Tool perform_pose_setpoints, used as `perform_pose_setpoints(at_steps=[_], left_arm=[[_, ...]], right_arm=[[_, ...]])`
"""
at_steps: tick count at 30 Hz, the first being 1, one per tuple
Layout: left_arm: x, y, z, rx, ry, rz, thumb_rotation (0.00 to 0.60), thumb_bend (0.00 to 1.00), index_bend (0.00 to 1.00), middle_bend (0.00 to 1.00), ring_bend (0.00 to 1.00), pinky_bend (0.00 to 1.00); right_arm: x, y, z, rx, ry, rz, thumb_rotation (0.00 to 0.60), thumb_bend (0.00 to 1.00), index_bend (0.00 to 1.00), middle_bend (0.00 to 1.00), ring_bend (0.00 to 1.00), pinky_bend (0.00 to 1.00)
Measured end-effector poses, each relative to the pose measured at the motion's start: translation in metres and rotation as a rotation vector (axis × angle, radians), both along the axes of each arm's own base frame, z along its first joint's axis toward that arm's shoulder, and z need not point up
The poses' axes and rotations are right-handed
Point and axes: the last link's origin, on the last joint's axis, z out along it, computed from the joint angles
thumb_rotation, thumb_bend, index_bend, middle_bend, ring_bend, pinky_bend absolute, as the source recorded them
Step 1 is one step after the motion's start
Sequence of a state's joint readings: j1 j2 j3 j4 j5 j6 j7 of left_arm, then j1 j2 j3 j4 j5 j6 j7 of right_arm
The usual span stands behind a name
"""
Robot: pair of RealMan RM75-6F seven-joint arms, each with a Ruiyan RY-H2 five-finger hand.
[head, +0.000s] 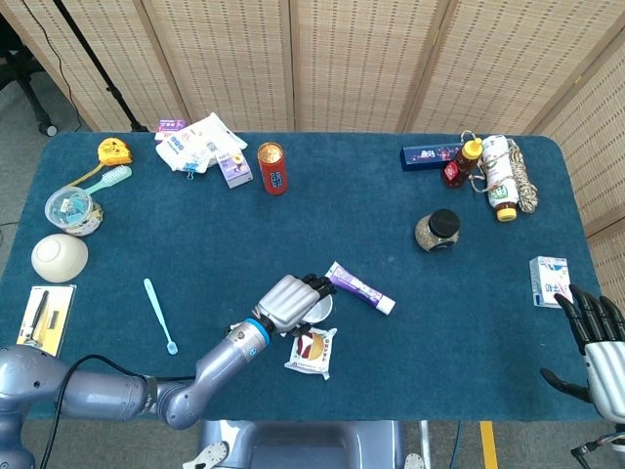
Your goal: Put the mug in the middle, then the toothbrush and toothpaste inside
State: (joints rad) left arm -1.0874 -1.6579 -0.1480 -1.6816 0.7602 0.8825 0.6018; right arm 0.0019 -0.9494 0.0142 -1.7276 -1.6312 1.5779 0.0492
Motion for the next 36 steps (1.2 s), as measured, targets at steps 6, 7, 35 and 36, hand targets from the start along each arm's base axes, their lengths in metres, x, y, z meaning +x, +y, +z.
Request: perform_pose_setpoints(at_steps=[6, 7, 35, 36], left_arm=[[0.004, -0.005, 0.002, -0.001, -0.008, -0.013, 0.600, 0.37, 0.22, 0.21, 0.19, 0.42], [0.005, -0.005, 0.002, -0.003, -0.008, -0.013, 0.600, 0.37, 0.22, 0.21, 0.19, 0.42], [-0.005, -0.003, 0.036, 0.012, -0.032, 0.002, 0.600, 0.35, 0.00, 0.00, 0.00, 0.00], [-0.006, -0.003, 0.040, 0.016, -0.039, 0.002, 0.600, 0.35, 0.00, 0.00, 0.00, 0.00]], right_arm=[[0.000, 0.000, 0.000, 0.001, -0.001, -0.001, 0.600, 0.00, 0.00, 0.00, 0.00, 0.00], [0.000, 0.000, 0.000, 0.002, 0.000, -0.001, 0.600, 0.00, 0.00, 0.00, 0.00, 0.00], [0.001, 0.001, -0.003, 0.008, 0.013, 0.001, 0.600, 0.00, 0.00, 0.00, 0.00, 0.00], [0.001, 0.001, -0.003, 0.009, 0.014, 0.001, 0.600, 0.00, 0.00, 0.00, 0.00, 0.00]])
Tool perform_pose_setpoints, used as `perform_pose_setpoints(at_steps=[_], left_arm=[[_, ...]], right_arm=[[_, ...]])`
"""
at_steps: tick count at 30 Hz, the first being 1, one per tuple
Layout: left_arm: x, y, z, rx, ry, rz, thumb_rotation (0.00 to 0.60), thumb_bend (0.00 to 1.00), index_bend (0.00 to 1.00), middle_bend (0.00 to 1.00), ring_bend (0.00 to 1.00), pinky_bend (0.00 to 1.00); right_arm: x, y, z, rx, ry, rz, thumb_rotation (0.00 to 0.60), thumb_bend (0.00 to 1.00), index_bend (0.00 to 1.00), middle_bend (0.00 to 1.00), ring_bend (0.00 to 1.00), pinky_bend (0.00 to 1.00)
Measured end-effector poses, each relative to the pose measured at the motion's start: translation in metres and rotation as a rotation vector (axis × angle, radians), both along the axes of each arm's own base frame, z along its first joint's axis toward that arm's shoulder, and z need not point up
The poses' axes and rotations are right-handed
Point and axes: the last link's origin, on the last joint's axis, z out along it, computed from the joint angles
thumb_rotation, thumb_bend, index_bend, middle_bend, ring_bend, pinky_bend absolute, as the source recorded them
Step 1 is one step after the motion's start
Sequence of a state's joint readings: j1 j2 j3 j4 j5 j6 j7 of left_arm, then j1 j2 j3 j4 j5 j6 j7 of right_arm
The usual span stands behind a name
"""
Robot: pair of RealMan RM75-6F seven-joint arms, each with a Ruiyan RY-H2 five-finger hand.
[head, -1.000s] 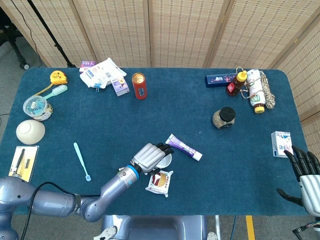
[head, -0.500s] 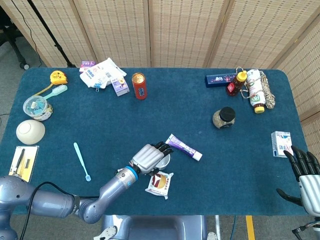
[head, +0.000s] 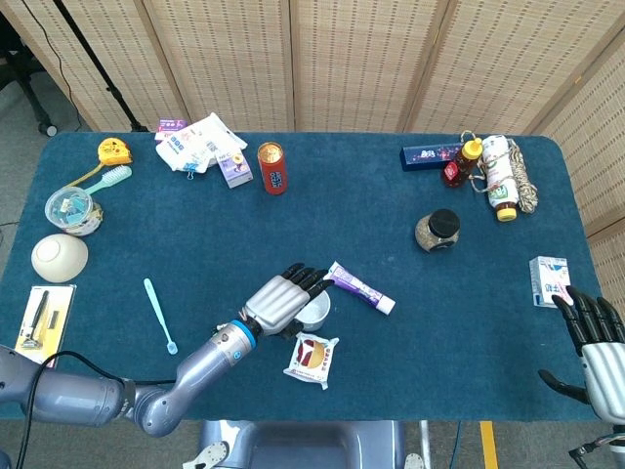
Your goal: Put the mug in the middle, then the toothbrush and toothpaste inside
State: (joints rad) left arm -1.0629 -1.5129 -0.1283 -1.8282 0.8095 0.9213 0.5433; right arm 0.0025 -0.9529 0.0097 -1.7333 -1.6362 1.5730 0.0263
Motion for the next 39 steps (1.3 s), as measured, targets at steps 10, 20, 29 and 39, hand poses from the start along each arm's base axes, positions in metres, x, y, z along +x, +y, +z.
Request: perform_pose_setpoints(at_steps=[10, 20, 29, 39], left_arm=[[-0.018, 0.005, 0.059, 0.082, -0.054, 0.011, 0.600, 0.33, 0.00, 0.00, 0.00, 0.00], [-0.088, -0.011, 0.127, 0.266, -0.004, 0.056, 0.600, 0.30, 0.00, 0.00, 0.00, 0.00], [-0.161, -0.026, 0.146, 0.273, 0.030, 0.030, 0.600, 0.30, 0.02, 0.00, 0.00, 0.00], [-0.238, -0.016, 0.136, 0.244, 0.125, 0.001, 0.600, 0.32, 0.31, 0.00, 0.00, 0.00]], right_arm=[[0.000, 0.000, -0.003, 0.008, 0.011, -0.004, 0.600, 0.00, 0.00, 0.00, 0.00, 0.00], [0.000, -0.003, -0.010, 0.023, 0.036, -0.014, 0.600, 0.00, 0.00, 0.00, 0.00, 0.00], [0.004, -0.003, -0.017, 0.039, 0.052, -0.008, 0.600, 0.00, 0.00, 0.00, 0.00, 0.00], [0.005, -0.001, -0.017, 0.035, 0.053, -0.004, 0.600, 0.00, 0.00, 0.00, 0.00, 0.00]])
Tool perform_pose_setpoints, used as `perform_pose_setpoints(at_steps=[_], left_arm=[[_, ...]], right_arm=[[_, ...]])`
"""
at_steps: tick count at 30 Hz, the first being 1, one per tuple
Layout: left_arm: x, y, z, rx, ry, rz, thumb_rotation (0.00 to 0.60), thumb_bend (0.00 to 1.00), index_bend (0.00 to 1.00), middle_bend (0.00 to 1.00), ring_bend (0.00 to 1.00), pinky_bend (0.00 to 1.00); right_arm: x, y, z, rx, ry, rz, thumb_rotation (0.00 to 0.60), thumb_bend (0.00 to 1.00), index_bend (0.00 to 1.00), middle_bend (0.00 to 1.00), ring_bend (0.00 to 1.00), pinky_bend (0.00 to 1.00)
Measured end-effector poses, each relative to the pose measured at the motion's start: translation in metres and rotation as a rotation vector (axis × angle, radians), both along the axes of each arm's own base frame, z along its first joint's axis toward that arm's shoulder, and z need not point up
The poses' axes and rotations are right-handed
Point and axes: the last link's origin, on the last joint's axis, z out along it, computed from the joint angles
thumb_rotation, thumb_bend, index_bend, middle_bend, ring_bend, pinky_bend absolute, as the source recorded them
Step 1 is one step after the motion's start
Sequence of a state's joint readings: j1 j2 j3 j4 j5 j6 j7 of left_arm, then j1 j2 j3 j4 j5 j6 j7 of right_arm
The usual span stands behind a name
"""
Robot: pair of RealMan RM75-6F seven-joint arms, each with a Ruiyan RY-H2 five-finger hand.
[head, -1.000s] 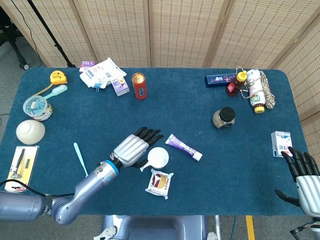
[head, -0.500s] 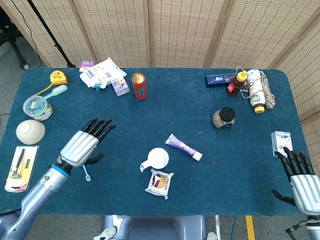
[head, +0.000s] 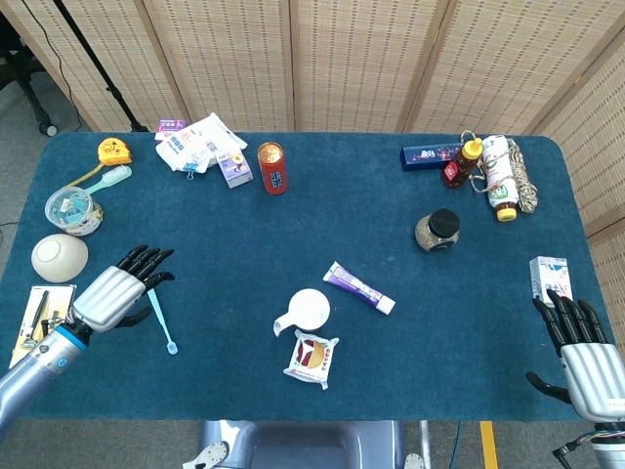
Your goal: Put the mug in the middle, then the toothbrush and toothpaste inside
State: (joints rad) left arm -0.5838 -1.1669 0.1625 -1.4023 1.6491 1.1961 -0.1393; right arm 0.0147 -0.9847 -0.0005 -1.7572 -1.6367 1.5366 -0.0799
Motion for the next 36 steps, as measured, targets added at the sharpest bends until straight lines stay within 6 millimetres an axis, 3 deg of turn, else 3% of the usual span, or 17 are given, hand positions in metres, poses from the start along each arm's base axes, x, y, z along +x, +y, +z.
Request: perform_pose_setpoints(at_steps=[7, 13, 36], left_arm=[[-0.034, -0.007, -0.028, -0.058, 0.072, -0.041, 0.600, 0.35, 0.33, 0.00, 0.00, 0.00], [-0.043, -0.011, -0.050, -0.086, 0.088, -0.056, 0.600, 0.35, 0.35, 0.00, 0.00, 0.00], [-0.053, -0.005, -0.063, -0.023, 0.100, -0.070, 0.600, 0.35, 0.42, 0.00, 0.00, 0.00]], right_arm=[[-0.001, 0.000, 0.001, -0.002, -0.003, -0.001, 0.600, 0.00, 0.00, 0.00, 0.00, 0.00], [-0.001, 0.000, 0.002, -0.005, -0.006, 0.000, 0.600, 0.00, 0.00, 0.00, 0.00, 0.00], [-0.001, 0.001, 0.000, 0.011, -0.008, 0.003, 0.600, 0.00, 0.00, 0.00, 0.00, 0.00]])
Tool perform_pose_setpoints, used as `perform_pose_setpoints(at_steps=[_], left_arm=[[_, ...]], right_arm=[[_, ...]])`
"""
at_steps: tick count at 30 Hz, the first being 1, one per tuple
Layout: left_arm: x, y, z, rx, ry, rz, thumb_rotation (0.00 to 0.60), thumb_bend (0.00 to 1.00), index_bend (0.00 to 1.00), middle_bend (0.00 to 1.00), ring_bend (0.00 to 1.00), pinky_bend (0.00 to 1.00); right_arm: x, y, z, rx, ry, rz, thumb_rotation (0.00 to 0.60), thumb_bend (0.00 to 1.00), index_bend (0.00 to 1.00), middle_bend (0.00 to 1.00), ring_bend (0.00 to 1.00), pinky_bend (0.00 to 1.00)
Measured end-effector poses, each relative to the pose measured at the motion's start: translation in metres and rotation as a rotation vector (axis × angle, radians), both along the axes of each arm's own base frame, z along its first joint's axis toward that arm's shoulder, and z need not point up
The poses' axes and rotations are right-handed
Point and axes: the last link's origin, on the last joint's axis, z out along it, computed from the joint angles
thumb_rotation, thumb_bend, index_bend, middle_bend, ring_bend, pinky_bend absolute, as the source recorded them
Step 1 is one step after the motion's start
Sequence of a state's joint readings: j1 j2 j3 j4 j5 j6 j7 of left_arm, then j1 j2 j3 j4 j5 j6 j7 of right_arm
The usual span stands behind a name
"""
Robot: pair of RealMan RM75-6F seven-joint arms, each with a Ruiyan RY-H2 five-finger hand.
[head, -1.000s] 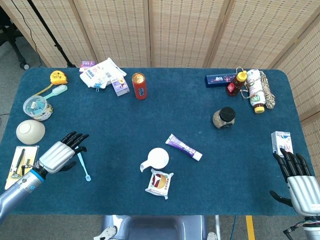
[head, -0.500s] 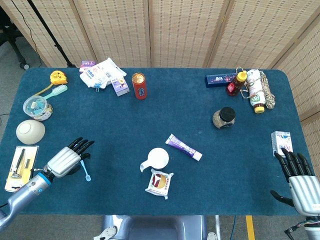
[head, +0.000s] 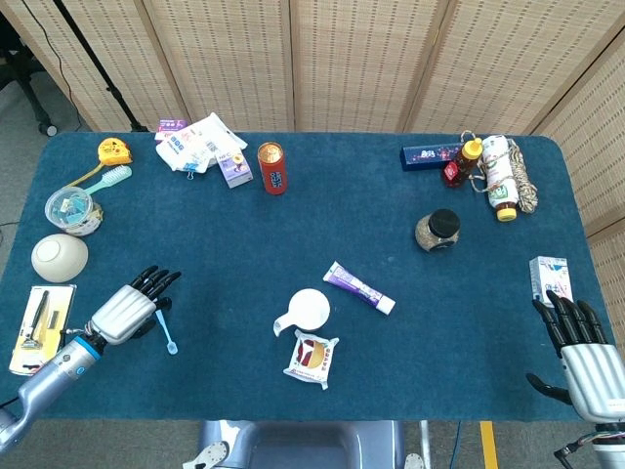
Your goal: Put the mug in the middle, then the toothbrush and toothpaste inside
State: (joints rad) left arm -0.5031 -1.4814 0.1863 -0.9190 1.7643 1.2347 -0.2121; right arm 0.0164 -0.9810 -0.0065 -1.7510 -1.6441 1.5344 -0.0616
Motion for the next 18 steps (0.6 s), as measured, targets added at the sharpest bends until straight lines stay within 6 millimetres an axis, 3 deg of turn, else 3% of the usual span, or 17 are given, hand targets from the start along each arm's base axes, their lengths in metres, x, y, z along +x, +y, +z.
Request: perform_pose_setpoints(at_steps=[18], left_arm=[[0.001, 0.000, -0.019, -0.003, 0.033, -0.018, 0.600, 0.35, 0.47, 0.00, 0.00, 0.00]], right_arm=[[-0.001, 0.000, 0.002, 0.001, -0.008, -0.001, 0.600, 0.00, 0.00, 0.00, 0.00, 0.00]])
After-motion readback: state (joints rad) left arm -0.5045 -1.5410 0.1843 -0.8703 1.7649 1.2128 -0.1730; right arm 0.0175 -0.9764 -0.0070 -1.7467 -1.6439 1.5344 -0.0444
